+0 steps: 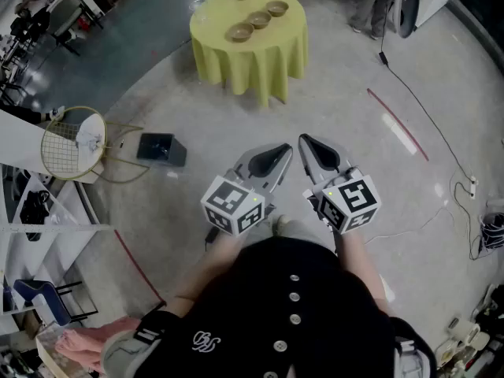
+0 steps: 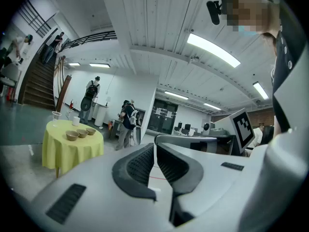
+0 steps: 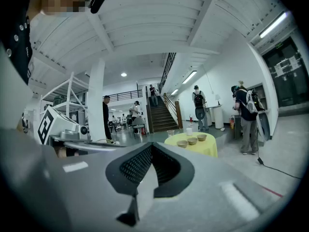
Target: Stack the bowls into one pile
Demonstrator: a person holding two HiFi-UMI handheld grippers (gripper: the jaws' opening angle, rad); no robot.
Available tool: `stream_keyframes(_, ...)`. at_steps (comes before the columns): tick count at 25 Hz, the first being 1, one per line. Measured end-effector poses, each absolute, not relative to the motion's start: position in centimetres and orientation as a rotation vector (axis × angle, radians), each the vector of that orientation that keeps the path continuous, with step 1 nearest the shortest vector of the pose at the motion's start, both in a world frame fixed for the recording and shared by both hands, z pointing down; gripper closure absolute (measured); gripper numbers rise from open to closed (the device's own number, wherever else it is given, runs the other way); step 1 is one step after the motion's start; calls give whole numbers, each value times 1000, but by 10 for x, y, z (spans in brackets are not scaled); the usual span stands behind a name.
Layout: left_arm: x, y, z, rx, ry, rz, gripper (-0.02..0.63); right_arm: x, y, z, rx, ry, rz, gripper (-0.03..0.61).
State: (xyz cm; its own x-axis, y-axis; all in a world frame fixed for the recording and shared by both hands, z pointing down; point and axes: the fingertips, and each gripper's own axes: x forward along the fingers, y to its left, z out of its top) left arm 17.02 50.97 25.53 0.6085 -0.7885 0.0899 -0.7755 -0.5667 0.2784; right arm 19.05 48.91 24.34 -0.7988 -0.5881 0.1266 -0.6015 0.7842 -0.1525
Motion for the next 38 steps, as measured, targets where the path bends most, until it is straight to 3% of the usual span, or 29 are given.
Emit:
stream_keyframes(23, 162, 493, 267, 2520, -1307, -64, 587, 183, 491, 251, 888, -2850, 174, 574)
stream_keyframes(38, 181, 458, 275, 2461, -1302, -154, 586, 223, 452, 272, 996, -2850, 362, 574)
